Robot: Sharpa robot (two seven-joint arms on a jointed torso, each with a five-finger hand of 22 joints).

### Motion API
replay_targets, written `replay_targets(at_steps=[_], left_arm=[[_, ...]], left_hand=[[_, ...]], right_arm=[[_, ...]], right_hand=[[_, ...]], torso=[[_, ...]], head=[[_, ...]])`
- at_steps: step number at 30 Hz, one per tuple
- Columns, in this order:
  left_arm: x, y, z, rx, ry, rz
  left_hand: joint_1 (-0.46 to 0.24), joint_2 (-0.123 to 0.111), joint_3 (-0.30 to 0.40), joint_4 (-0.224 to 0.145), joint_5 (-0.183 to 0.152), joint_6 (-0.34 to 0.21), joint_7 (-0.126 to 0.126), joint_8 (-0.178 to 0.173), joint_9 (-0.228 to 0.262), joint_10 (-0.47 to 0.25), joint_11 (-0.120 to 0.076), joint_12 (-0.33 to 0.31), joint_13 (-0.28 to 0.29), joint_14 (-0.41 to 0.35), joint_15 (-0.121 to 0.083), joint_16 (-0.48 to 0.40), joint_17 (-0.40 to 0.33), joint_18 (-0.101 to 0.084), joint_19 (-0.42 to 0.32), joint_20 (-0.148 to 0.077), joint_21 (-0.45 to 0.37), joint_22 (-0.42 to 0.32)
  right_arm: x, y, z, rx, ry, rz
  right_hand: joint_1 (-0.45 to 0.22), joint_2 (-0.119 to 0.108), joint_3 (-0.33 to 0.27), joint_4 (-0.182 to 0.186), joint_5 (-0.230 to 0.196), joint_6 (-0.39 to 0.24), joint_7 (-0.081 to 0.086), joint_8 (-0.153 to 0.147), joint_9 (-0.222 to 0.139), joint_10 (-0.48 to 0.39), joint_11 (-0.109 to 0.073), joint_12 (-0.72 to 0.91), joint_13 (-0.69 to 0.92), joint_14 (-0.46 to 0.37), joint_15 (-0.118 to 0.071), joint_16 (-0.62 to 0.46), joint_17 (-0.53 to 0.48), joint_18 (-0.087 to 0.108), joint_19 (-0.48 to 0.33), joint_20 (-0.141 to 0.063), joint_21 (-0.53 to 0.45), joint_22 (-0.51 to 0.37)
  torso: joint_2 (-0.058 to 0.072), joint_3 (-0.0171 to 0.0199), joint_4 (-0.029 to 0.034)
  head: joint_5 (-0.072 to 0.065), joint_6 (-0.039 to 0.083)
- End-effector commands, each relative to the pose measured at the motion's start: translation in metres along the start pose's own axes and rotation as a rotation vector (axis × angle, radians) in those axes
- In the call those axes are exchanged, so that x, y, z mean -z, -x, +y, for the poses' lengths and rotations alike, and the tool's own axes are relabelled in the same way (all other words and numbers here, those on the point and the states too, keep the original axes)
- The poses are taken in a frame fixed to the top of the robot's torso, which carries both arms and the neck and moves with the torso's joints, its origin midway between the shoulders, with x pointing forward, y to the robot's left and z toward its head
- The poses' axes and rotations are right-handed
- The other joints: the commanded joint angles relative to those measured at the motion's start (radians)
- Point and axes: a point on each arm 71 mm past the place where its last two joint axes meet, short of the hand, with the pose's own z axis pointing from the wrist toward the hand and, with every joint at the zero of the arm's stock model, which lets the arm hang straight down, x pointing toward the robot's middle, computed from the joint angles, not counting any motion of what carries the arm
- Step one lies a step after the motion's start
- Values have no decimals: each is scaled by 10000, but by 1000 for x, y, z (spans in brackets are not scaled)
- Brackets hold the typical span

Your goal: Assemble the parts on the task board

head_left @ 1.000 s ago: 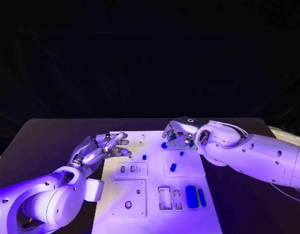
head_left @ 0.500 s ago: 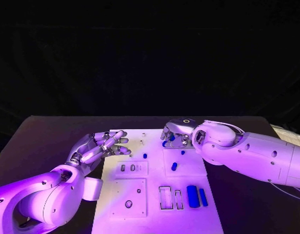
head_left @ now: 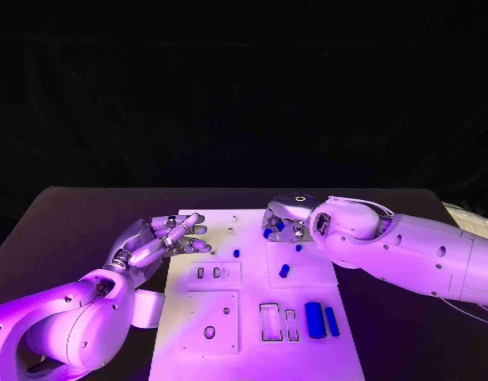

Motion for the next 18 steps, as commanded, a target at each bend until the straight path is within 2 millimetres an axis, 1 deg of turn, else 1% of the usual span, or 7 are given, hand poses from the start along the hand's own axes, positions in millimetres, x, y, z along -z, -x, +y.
replay_targets(at_steps=[1,5,9,11,15,18], left_arm=[[0,-3,-2,118,-39,231],[0,-3,-2,117,-35,233],[0,-3,-2,115,-30,232],[0,-3,-2,115,-29,232],[0,-2,-2,114,-22,231],[0,-2,-2,114,-19,230]], left_hand=[[81,4,-6,-33,-47,48,32,-62,-15,66,19,-46,5,67,11,43,9,122,76,12,39,-8],[85,3,-10,-37,-47,42,37,-76,-18,58,23,-64,3,66,13,41,27,121,81,11,38,-10],[85,3,-10,-37,-47,42,37,-76,-18,58,23,-64,3,66,13,41,27,121,81,11,38,-10],[85,3,-10,-37,-47,42,37,-76,-18,58,23,-64,3,66,13,41,27,121,81,11,38,-10],[85,3,-10,-37,-47,42,37,-76,-18,58,23,-64,3,66,13,41,27,121,81,11,38,-10],[85,3,-10,-37,-47,42,37,-76,-18,58,23,-64,3,66,13,41,27,121,81,11,38,-10]], right_arm=[[-1,-3,1,313,-3,224],[-1,-1,3,299,45,13],[-1,4,4,224,133,-592],[0,8,6,149,165,-962],[-1,16,8,-9,100,-1721],[-6,21,10,-91,-16,-2133]], right_hand=[[143,9,226,62,-274,183,-16,42,42,223,-24,25,21,425,-81,792,816,23,129,-10,566,632],[155,102,449,245,-513,431,-66,115,106,495,-91,57,42,478,-122,1595,1632,-105,367,-22,1436,1677],[183,102,590,389,-534,622,-105,167,182,749,-154,71,62,483,-166,2196,2233,-195,520,-55,2085,2444],[188,56,642,463,-555,659,-110,162,214,801,-154,37,56,449,-178,2351,2353,-215,514,-63,2253,2611],[242,-2,750,532,-552,635,-83,111,240,737,-133,-20,27,379,-124,2423,2353,-232,446,-44,2389,2734],[287,-27,815,547,-548,629,-67,89,253,713,-122,-27,21,353,-112,2481,2391,-233,410,-33,2446,2780]], torso=[[32,-7,38],[31,-12,46],[42,-17,53],[45,-18,56],[56,-25,86],[65,-41,85]], head=[[-17,-16],[-2,-47],[-13,-21],[-2,-1],[-27,38],[1,77]])
